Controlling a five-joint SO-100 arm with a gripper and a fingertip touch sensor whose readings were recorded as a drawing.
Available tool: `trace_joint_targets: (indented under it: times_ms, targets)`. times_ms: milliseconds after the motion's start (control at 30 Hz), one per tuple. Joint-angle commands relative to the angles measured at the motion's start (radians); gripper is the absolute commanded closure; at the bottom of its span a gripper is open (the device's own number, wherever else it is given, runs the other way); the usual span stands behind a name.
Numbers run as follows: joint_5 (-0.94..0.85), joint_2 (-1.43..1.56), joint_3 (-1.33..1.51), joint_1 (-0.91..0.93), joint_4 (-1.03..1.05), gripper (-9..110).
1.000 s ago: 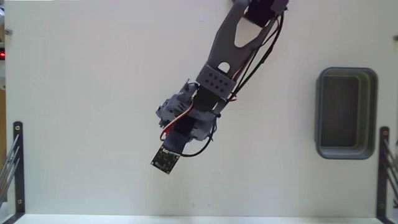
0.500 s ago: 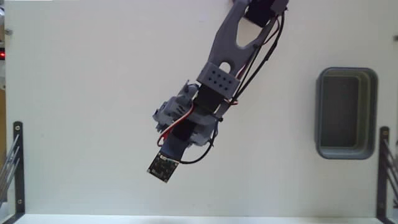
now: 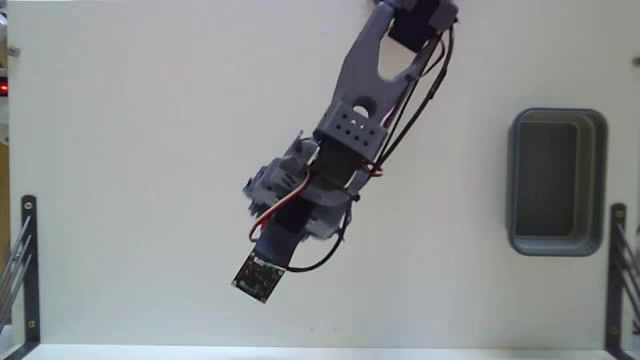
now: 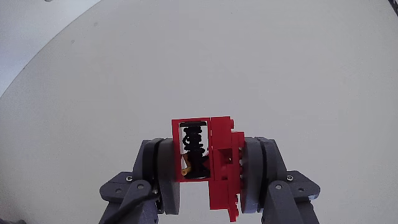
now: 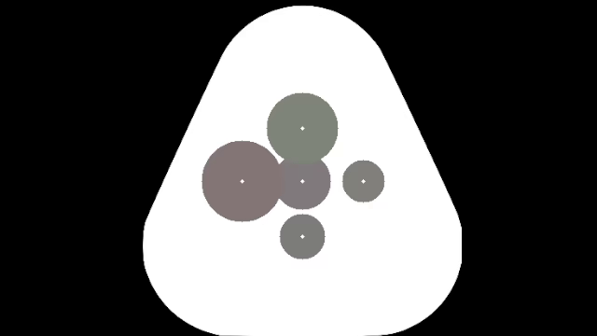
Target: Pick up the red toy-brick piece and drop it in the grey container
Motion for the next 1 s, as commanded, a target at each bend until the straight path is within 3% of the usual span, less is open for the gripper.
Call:
trace_joint_targets:
  times_ms: [0,300,967]
  targets:
    - [0.005,0.008,-0.126,0.01,0.064,48]
    - [0.005,-0.075,-0.353,0.01,0.208,48]
    - [0.005,-0.078,-0.364,0.009,0.215,48]
